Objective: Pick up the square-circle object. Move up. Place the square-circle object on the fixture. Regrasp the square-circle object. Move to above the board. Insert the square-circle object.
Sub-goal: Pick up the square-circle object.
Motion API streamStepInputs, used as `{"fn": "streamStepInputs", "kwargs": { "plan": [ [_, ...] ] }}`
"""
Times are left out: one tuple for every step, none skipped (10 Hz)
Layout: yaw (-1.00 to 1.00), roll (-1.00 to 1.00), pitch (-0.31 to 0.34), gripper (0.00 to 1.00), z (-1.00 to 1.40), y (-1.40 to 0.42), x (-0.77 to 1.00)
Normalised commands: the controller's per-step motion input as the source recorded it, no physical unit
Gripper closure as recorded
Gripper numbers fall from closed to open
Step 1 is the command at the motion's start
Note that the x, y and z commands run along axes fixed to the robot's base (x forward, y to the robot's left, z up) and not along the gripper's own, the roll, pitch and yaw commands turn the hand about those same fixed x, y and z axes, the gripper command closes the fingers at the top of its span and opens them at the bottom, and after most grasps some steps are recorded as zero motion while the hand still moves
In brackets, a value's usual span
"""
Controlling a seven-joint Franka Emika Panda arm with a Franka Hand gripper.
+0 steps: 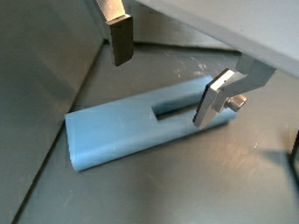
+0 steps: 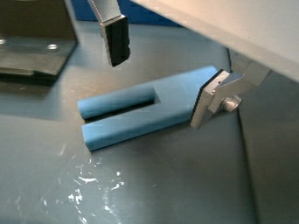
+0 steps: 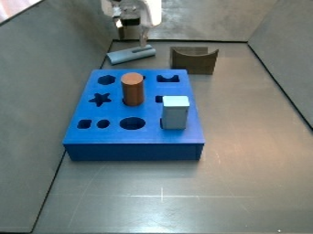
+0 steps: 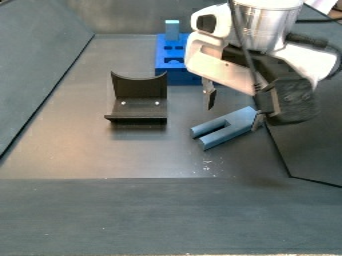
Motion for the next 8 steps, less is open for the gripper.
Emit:
{"fn": "streamStepInputs", "kwargs": {
  "plan": [
    [-0.71, -0.23, -0.227, 0.00, -0.39, 0.00, 0.10],
    [-0.71, -0.23, -0.227, 0.00, -0.39, 0.00, 0.10],
    [-0.65, -0.24, -0.236, 0.00, -0.38, -0.03, 0.11],
    [-0.50, -0.20, -0.196, 0.00, -0.50, -0.12, 0.06],
    [-0.33, -0.08, -0.073, 0.00, -0.23, -0.10, 0.04],
    [-0.24, -0.03, -0.036, 0.00, -0.14, -0.12, 0.02],
    [-0.14, -0.02, -0.026, 0.00, -0.07, -0.07, 0.00],
    [0.00, 0.00, -0.049, 0.00, 0.00, 0.00, -0.01]
  ]
}}
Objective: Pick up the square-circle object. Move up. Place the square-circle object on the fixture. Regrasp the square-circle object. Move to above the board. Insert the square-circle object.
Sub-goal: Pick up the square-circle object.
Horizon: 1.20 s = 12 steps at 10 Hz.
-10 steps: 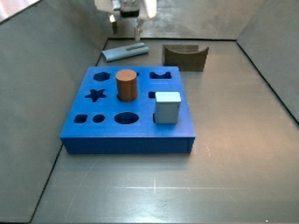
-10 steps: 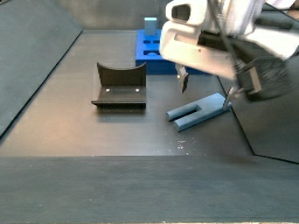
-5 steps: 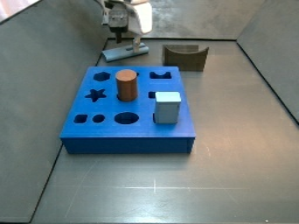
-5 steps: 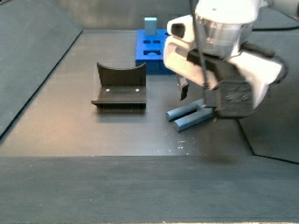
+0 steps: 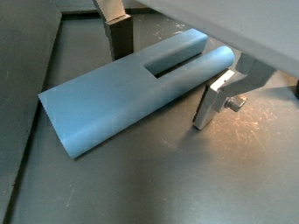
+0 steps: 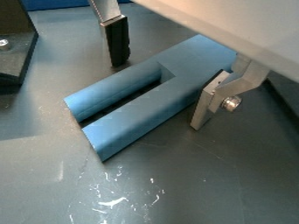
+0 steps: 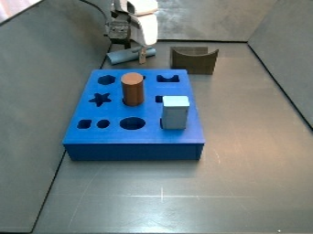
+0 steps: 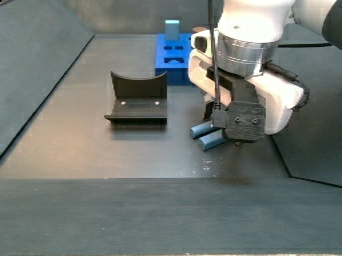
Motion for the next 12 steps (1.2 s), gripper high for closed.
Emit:
{"fn": "streamStepInputs", "kwargs": {
  "plan": [
    [0.00, 0.02, 0.000, 0.00, 0.00, 0.00, -0.01],
    [0.00, 0.00, 0.000, 0.00, 0.00, 0.00, 0.00],
    [0.00, 0.00, 0.000, 1.00, 0.00, 0.00, 0.00],
    [0.00, 0.00, 0.000, 1.00, 0.00, 0.00, 0.00],
    [0.00, 0.00, 0.000, 1.00, 0.00, 0.00, 0.00],
    [0.00, 0.00, 0.000, 1.00, 0.00, 0.00, 0.00],
    [0.00, 0.00, 0.000, 1.00, 0.00, 0.00, 0.00],
    [0.00, 0.00, 0.000, 1.00, 0.00, 0.00, 0.00],
    [0.00, 0.00, 0.000, 1.00, 0.00, 0.00, 0.00],
    [0.00, 0.00, 0.000, 1.00, 0.00, 0.00, 0.00],
    [0.00, 0.00, 0.000, 1.00, 0.00, 0.00, 0.00],
    [0.00, 0.00, 0.000, 1.00, 0.00, 0.00, 0.00]
  ]
}}
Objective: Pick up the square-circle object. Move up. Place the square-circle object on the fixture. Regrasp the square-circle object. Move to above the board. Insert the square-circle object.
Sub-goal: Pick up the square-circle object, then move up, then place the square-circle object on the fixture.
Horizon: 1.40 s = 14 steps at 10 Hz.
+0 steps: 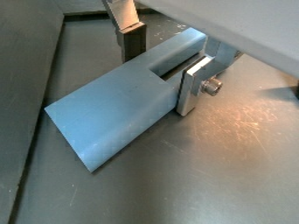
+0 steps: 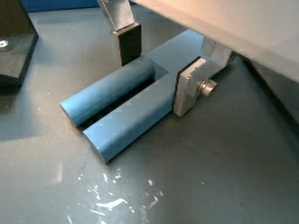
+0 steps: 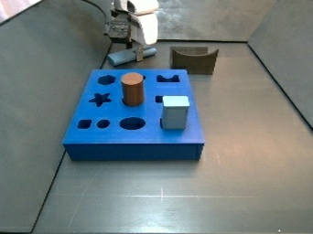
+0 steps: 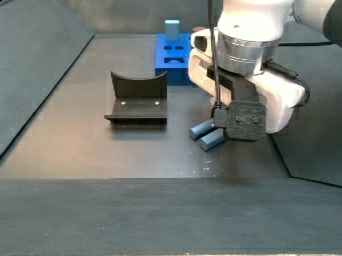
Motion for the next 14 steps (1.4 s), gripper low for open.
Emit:
{"fn": "streamStepInputs", "kwargs": {
  "plan": [
    [0.00, 0.00, 0.000, 1.00, 0.00, 0.00, 0.00],
    [0.00, 0.00, 0.000, 1.00, 0.83, 0.00, 0.00],
    [-0.01, -0.01, 0.022, 1.00, 0.80, 0.00, -0.04],
    [-0.01, -0.02, 0.046, 1.00, 0.72, -0.01, -0.06],
    [-0.01, -0.02, 0.059, 1.00, 0.57, 0.00, -0.03],
    [0.00, -0.03, 0.068, 1.00, 0.43, 0.00, -0.01],
    [0.00, -0.03, 0.061, 1.00, 0.28, 0.00, -0.01],
    [0.00, 0.00, 0.000, 1.00, 1.00, 0.00, 0.00],
    [0.00, 0.00, -0.005, 1.00, 1.00, 0.00, 0.00],
    [0.00, -0.01, 0.006, 1.00, 1.00, 0.00, -0.01],
    [0.00, -0.01, 0.012, 1.00, 1.00, -0.01, -0.01],
    [0.01, -0.02, 0.020, 1.00, 1.00, -0.01, -0.02],
    [0.01, -0.03, 0.025, 1.00, 1.00, -0.01, -0.02],
    [0.01, -0.03, 0.031, 1.00, 1.00, -0.01, -0.02]
  ]
}}
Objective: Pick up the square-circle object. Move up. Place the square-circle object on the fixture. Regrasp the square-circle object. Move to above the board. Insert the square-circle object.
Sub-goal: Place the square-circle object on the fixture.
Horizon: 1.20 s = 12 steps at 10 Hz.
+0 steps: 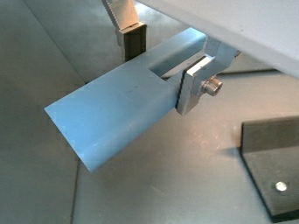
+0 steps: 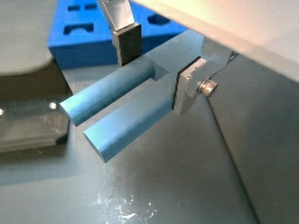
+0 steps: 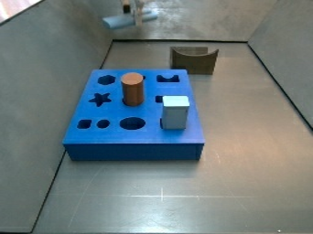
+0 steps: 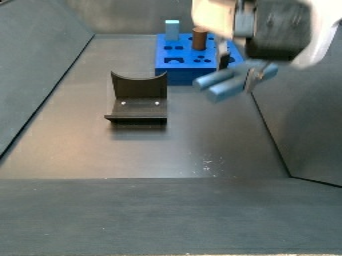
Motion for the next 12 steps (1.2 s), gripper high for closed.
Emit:
{"fn": "streamStepInputs", "kwargs": {
  "plan": [
    [0.01, -0.04, 0.031, 1.00, 0.97, -0.01, -0.02],
    [0.01, -0.05, 0.038, 1.00, 0.75, -0.01, -0.01],
    [0.01, -0.06, 0.045, 1.00, 0.58, -0.01, 0.00],
    [0.01, -0.06, 0.054, 1.00, 0.42, -0.01, 0.01],
    [0.01, -0.07, 0.067, 1.00, 0.20, -0.01, 0.01],
    [1.00, 0.10, 0.039, 1.00, 0.08, -0.25, 1.00],
    [1.00, 0.10, 0.042, 1.00, 0.06, -0.25, 1.00],
    [1.00, 0.11, 0.052, 1.00, 0.06, -0.22, 1.00],
    [1.00, 0.12, 0.063, 1.00, 0.05, -0.20, 1.00],
    [1.00, 0.13, 0.075, 1.00, 0.05, -0.19, 1.00],
    [1.00, 0.14, 0.088, 1.00, 0.04, -0.18, 1.00],
    [1.00, 0.15, 0.108, 1.00, 0.04, -0.16, 1.00]
  ]
}}
